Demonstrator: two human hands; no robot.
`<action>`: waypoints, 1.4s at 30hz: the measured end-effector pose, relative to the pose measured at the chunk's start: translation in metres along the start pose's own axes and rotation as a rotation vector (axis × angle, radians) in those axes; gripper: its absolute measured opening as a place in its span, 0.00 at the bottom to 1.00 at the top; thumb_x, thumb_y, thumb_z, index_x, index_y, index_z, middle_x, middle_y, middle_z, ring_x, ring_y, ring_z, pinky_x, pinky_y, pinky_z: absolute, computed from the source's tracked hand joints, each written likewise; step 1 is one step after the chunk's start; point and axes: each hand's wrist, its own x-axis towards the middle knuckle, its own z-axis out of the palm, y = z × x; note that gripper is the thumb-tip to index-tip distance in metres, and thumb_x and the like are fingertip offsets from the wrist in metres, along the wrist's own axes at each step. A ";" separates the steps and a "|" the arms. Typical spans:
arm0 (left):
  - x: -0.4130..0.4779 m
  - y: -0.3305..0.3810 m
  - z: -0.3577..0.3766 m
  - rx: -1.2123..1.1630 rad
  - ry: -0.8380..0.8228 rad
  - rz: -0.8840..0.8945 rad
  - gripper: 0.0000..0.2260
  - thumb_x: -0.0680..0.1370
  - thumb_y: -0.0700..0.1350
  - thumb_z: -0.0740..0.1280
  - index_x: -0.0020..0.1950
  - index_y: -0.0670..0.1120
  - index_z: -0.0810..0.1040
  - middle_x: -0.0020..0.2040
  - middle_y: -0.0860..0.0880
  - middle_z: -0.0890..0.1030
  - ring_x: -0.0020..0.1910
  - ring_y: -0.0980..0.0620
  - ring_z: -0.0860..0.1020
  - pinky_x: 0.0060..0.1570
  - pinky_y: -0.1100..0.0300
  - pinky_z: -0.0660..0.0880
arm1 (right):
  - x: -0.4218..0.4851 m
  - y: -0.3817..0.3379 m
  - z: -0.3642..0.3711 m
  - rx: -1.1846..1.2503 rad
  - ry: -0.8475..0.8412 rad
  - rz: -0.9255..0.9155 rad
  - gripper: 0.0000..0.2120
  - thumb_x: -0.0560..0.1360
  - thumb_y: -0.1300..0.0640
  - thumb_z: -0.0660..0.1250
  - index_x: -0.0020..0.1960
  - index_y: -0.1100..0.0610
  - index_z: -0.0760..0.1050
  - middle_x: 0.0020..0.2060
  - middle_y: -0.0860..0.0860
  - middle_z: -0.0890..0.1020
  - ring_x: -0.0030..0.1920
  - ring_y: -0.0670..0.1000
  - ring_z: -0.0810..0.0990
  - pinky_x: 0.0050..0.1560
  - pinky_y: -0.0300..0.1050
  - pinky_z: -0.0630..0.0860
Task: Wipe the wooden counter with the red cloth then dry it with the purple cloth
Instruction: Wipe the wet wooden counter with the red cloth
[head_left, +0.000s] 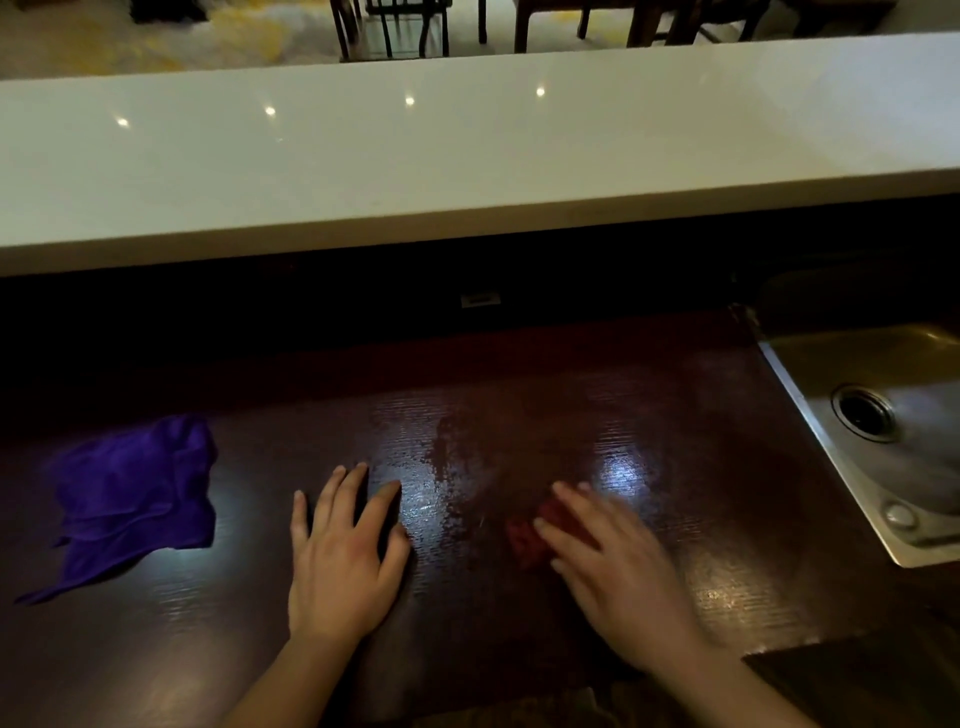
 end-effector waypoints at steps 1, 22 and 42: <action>0.000 0.000 0.001 0.003 0.005 0.005 0.23 0.75 0.55 0.56 0.64 0.48 0.78 0.70 0.41 0.73 0.74 0.41 0.65 0.72 0.34 0.55 | -0.003 0.020 -0.006 -0.007 0.046 0.108 0.18 0.78 0.51 0.66 0.68 0.47 0.75 0.73 0.54 0.70 0.71 0.59 0.70 0.71 0.58 0.67; 0.002 0.003 0.001 0.003 -0.008 -0.008 0.22 0.75 0.54 0.57 0.65 0.49 0.77 0.71 0.43 0.72 0.74 0.43 0.65 0.72 0.35 0.55 | 0.194 -0.043 0.037 0.176 0.022 0.259 0.19 0.78 0.53 0.65 0.69 0.49 0.74 0.76 0.56 0.64 0.74 0.62 0.61 0.74 0.55 0.61; -0.026 -0.080 -0.041 -0.071 -0.041 0.022 0.19 0.76 0.53 0.57 0.62 0.50 0.77 0.64 0.45 0.75 0.67 0.44 0.71 0.69 0.40 0.64 | 0.109 -0.105 0.032 0.193 -0.030 0.122 0.19 0.76 0.53 0.69 0.67 0.51 0.77 0.74 0.56 0.69 0.73 0.61 0.66 0.74 0.56 0.64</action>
